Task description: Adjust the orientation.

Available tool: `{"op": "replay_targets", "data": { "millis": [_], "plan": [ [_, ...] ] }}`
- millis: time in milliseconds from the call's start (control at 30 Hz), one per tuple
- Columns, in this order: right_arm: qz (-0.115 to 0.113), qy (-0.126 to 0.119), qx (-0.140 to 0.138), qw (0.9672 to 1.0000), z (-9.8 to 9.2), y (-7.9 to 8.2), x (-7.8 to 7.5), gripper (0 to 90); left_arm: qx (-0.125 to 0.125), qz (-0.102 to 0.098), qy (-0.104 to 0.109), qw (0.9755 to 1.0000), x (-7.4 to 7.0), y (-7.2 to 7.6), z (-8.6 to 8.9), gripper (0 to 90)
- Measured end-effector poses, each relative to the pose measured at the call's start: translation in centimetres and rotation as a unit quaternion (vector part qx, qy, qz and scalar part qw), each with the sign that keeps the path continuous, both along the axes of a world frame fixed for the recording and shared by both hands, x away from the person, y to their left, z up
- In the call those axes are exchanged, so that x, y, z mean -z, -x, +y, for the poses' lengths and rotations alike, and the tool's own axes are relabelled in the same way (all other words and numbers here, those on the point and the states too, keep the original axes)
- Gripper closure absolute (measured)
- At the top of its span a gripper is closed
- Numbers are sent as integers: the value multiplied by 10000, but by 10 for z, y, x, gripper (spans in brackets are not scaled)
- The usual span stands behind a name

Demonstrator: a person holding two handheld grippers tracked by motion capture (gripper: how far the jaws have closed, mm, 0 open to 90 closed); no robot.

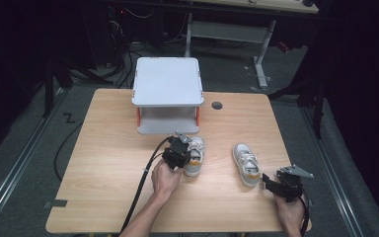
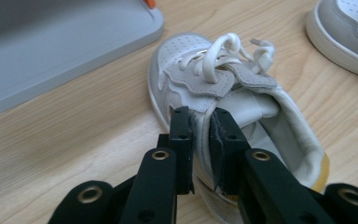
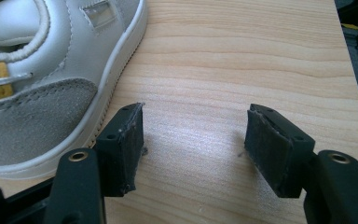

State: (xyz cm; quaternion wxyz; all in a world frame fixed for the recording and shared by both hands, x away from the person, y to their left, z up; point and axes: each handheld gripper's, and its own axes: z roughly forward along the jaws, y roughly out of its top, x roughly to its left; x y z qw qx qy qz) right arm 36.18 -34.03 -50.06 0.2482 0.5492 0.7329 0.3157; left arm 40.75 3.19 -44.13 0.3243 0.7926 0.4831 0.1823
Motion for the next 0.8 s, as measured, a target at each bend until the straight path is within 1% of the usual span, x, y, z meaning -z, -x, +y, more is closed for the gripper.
{"op": "replay_targets", "data": {
  "millis": [33, 133, 200, 233, 267, 300, 367, 533, 633, 700, 800],
  "plan": [
    [0, 1, -1, 10000, 0, 0, 0, 370, 58, 41, 42, 10000, 0, 1, -3, 791],
    [0, 1, 0, 10000, 0, 0, 0, 370, 92, 96, 99, 9999, 0, 2, -3, 782],
    [0, 0, 1, 10000, 0, 0, 0, 370, 104, 141, 201, 9996, 1, 2, -2, 776],
    [-1, 2, 1, 10000, 0, 0, 0, 369, 104, 141, 201, 9996, 1, 2, -2, 772],
    [-1, 4, 0, 10000, 0, 0, 0, 370, 123, 173, 282, 9994, 2, 3, -1, 769],
    [-2, 4, 0, 10000, 0, 0, 0, 369, 123, 173, 282, 9994, 2, 3, -1, 767],
    [1, 1, 0, 10000, 0, 0, 0, 369, 127, 202, 368, 9990, 5, 4, 1, 762],
    [2, 1, 1, 10000, 0, 0, 0, 369, 141, 223, 487, 9985, 6, 4, 3, 738],
    [1, 1, 2, 10000, 0, 0, 0, 369, 141, 232, 511, 9983, 7, 4, 3, 712],
    [1, 1, 0, 10000, 0, 0, 0, 369, 129, 207, 593, 9979, 6, 4, 4, 709],
    [3, 0, 3, 10000, 0, 0, 0, 369, 144, 184, 614, 9978, 6, 4, 4, 703]
  ]
}}
